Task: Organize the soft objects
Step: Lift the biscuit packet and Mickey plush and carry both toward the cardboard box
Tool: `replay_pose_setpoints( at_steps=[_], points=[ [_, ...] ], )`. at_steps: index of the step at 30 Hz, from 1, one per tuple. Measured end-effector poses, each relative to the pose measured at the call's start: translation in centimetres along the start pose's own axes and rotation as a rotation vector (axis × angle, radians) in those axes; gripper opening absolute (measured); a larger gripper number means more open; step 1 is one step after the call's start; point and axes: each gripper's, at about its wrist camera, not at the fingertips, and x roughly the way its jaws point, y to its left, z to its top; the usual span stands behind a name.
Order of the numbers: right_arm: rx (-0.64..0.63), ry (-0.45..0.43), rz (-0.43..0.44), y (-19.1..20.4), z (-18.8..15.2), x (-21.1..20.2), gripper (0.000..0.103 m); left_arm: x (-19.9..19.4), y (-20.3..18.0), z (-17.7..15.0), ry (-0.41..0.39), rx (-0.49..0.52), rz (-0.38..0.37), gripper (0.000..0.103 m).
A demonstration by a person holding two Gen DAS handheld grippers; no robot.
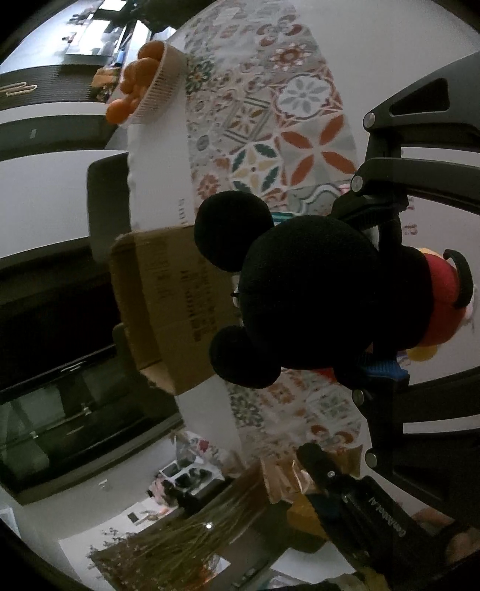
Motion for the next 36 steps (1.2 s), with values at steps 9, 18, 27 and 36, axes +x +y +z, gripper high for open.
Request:
replay_pose_setpoints(
  at_steps=[9, 18, 27, 36],
  points=[
    [-0.009, -0.072, 0.031, 0.2, 3.6, -0.6, 0.058, -0.3, -0.7, 3.9, -0.063, 0.018, -0.023, 0.048],
    [-0.004, -0.099, 0.055, 0.0, 8.3, -0.1, 0.058, 0.8, -0.9, 7.5, -0.083, 0.005, -0.1, 0.048],
    [-0.036, -0.096, 0.079, 0.6, 13.5, 1.0, 0.058, 2.1, -1.3, 11.9, -0.098, 0.047, -0.102, 0.048],
    [-0.103, -0.084, 0.084, 1.6, 18.9, 2.7, 0.058, 4.3, -1.8, 16.6, -0.071, 0.11, -0.102, 0.048]
  ],
)
